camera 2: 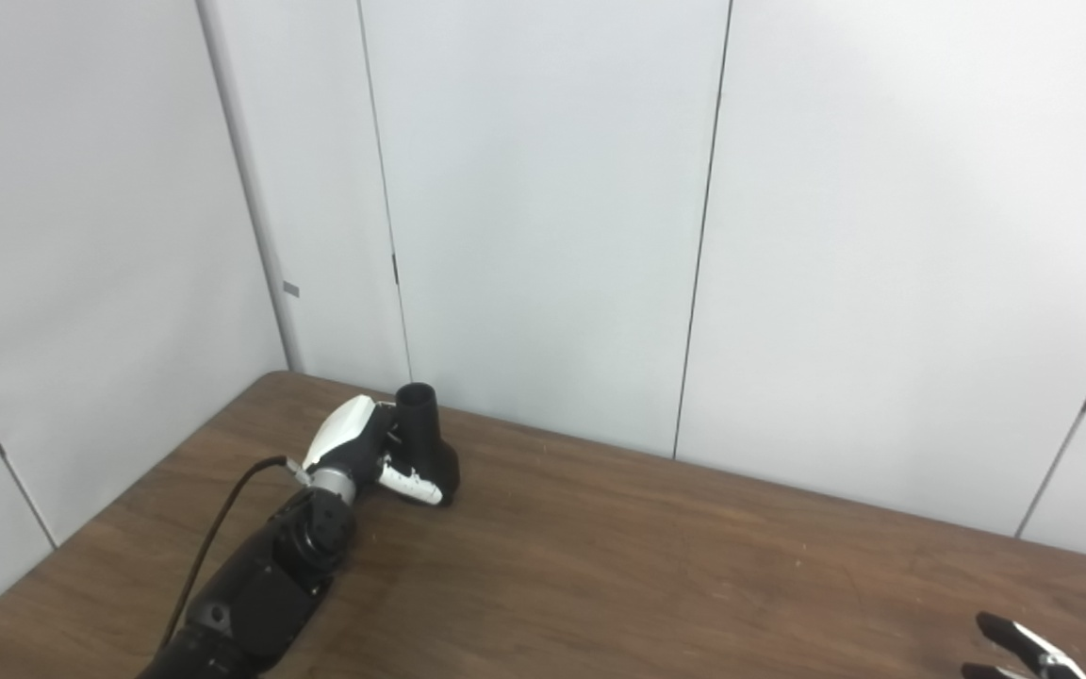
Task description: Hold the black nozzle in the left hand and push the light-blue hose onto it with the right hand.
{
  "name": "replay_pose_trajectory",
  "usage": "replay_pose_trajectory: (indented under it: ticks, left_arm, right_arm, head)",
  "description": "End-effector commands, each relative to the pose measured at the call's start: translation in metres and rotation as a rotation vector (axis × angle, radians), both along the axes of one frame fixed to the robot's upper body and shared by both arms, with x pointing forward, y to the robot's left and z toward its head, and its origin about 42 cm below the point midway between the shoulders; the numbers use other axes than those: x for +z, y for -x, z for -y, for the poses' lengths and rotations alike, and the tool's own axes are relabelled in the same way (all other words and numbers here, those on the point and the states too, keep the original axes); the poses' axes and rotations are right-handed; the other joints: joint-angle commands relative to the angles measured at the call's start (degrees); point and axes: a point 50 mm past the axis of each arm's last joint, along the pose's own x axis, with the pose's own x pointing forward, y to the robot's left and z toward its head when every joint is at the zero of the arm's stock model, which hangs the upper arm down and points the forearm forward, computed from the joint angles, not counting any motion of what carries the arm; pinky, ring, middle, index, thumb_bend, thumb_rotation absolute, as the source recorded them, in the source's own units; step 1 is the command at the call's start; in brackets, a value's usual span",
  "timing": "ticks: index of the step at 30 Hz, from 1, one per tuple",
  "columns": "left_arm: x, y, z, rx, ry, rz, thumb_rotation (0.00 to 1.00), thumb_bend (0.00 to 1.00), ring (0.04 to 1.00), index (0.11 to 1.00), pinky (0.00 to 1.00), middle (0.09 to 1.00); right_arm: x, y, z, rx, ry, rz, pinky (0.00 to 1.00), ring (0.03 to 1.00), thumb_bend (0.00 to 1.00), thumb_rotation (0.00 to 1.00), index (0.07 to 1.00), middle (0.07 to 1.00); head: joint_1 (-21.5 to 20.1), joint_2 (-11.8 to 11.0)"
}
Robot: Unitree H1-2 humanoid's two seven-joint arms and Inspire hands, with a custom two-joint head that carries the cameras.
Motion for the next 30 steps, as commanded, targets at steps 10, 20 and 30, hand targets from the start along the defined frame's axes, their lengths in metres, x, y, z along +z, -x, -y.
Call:
replay_pose_trajectory:
  ticks: [10,20,30]
  left_arm:
    - [-0.012,0.009,0.043,-0.207,-0.013,-0.068,0.00,0.52,0.555,0.469,0.57,0.508]
    - [-0.014,0.019,0.116,-0.518,0.018,-0.075,0.00,0.53,0.418,0.492,0.43,0.450]
    - [-0.032,0.042,0.205,-0.754,0.047,-0.094,0.00,0.53,0.427,0.493,0.52,0.450]
  right_arm:
    - [0.021,-0.002,-0.006,0.010,-0.003,0.080,0.53,0.668,0.58,0.01,0.761,0.806]
    - [0.024,-0.003,-0.010,0.012,-0.006,0.096,0.50,0.640,0.64,0.01,0.732,0.772]
    - [0.035,0.001,-0.026,-0.008,-0.039,0.092,0.49,0.613,0.68,0.06,0.701,0.744]
  head:
    - [-4.2,1.4]
    - [-11.7,3.7]
    - [-19.6,5.4]
